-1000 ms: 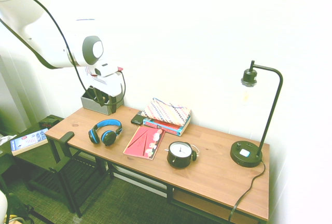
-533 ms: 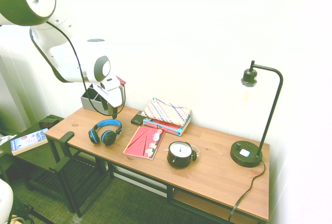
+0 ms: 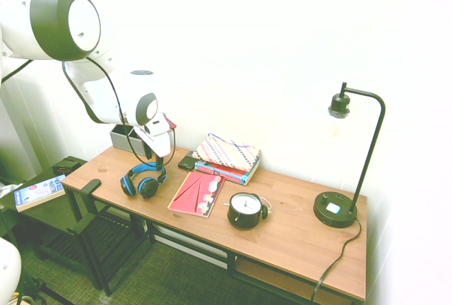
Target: Hang the headphone
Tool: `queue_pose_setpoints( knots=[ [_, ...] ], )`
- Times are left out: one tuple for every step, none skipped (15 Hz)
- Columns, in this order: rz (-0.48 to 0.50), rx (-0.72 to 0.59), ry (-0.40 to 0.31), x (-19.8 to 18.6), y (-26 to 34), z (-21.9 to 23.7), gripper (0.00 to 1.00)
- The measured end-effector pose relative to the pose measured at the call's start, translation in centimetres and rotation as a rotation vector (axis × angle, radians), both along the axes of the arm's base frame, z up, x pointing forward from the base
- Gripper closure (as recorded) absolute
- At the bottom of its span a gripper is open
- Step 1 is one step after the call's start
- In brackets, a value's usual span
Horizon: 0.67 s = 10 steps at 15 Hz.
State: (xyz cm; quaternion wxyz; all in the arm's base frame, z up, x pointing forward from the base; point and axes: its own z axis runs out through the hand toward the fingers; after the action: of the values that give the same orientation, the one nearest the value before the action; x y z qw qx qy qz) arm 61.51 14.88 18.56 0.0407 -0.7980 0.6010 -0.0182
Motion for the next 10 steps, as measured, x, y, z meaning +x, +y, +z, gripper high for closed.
queue_pose_setpoints(
  knots=[
    [0.003,0.002,0.003,-0.1,0.2,-0.2,1.0],
    [0.005,0.003,0.006,-0.1,0.3,-0.4,1.0],
    [0.008,0.005,0.011,-0.2,0.5,-0.6,1.0],
    [0.013,0.006,0.013,-0.3,0.7,-0.9,1.0],
    [0.019,0.006,0.015,-0.4,0.9,-1.1,1.0],
    [0.024,0.007,0.015,-0.4,1.1,-1.2,1.0],
    [0.027,0.008,0.015,-0.4,1.3,-1.3,1.0],
    [0.029,0.009,0.014,-0.4,1.4,-1.6,1.0],
    [0.031,0.01,0.014,-0.4,1.5,-1.8,1.0],
    [0.034,0.01,0.014,-0.4,1.5,-2.0,1.0]
  ],
)
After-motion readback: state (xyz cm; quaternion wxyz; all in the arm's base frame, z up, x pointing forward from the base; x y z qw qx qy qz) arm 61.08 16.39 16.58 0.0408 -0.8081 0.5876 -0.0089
